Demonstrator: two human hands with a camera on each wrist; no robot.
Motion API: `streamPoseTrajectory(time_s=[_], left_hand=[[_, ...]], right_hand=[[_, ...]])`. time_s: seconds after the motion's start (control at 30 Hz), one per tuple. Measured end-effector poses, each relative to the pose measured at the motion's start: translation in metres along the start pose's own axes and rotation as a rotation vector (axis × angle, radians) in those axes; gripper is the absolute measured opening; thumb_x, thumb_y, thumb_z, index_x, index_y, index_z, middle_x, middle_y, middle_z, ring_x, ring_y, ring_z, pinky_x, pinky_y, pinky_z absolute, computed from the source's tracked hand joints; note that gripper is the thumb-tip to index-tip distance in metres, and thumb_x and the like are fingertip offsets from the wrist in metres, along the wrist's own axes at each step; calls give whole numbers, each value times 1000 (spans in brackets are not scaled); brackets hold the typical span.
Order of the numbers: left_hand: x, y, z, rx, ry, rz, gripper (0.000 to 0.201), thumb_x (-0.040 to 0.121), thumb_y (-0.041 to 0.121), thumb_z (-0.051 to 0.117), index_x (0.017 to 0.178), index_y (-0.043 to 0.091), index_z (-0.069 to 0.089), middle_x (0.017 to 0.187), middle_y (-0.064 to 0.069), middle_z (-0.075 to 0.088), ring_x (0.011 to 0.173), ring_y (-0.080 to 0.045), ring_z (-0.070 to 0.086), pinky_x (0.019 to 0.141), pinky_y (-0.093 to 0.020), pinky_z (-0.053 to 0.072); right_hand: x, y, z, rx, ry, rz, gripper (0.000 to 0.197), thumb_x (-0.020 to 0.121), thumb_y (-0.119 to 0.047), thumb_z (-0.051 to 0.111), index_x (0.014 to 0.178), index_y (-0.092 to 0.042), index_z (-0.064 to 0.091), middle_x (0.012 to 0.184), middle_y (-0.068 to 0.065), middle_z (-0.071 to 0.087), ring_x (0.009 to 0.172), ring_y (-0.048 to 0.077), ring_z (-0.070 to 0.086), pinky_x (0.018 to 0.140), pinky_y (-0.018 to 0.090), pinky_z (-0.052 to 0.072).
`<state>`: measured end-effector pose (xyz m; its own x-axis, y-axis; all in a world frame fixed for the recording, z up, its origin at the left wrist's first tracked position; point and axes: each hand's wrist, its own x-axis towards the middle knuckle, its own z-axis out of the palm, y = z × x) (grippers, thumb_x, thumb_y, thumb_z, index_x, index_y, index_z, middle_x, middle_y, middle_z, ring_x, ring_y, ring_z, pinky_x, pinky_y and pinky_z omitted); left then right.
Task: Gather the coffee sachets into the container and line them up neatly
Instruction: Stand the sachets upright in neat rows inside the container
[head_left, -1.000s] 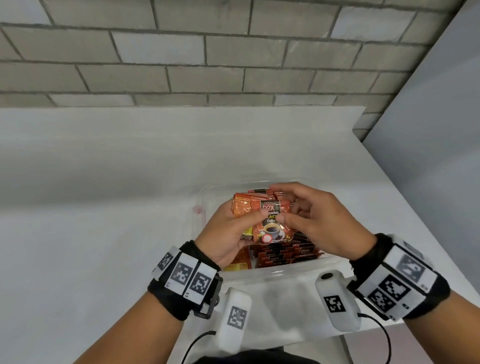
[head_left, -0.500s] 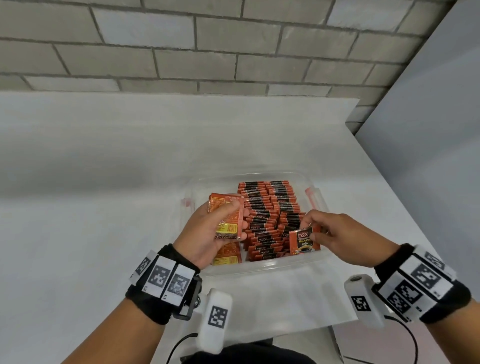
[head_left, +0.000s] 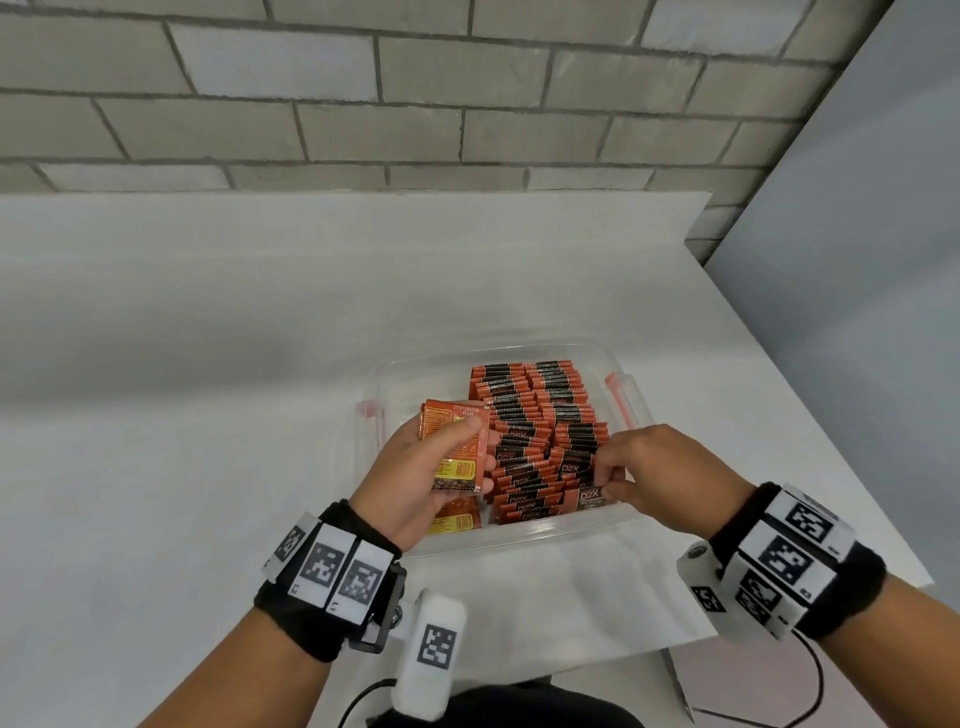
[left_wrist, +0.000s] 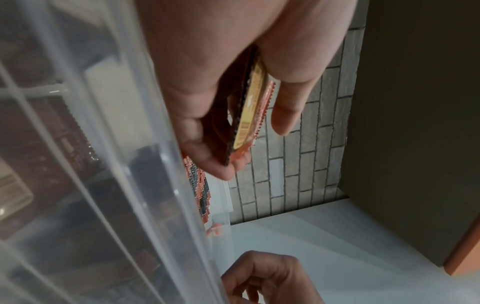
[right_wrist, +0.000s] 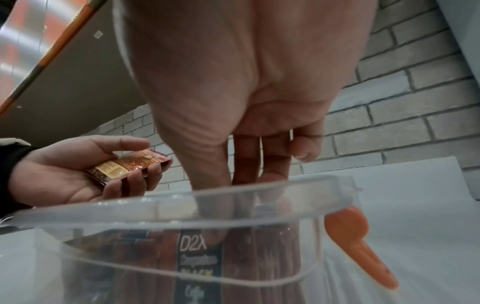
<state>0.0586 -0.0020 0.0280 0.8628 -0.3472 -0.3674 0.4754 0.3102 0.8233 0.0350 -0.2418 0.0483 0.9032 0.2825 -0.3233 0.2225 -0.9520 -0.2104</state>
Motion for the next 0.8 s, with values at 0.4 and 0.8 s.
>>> streamPoseTrajectory(time_s=[0.4, 0.8], left_hand=[[0, 1, -1, -22, -1, 2, 30, 80, 23, 63, 107, 9, 62, 86, -9, 71, 73, -20, 66, 66, -34, 57], [0, 6, 2, 3, -31, -33, 17, 92, 7, 54, 103, 15, 64, 93, -5, 73, 82, -18, 70, 72, -33, 57]], right_hand=[[15, -7, -6, -142, -132, 20, 10, 81, -21, 71, 77, -24, 62, 74, -15, 53, 75, 9, 55, 54, 15, 30], [5, -20, -25, 462, 146, 36, 15, 82, -40, 67, 94, -32, 69, 75, -10, 67, 71, 1, 55, 64, 13, 40]])
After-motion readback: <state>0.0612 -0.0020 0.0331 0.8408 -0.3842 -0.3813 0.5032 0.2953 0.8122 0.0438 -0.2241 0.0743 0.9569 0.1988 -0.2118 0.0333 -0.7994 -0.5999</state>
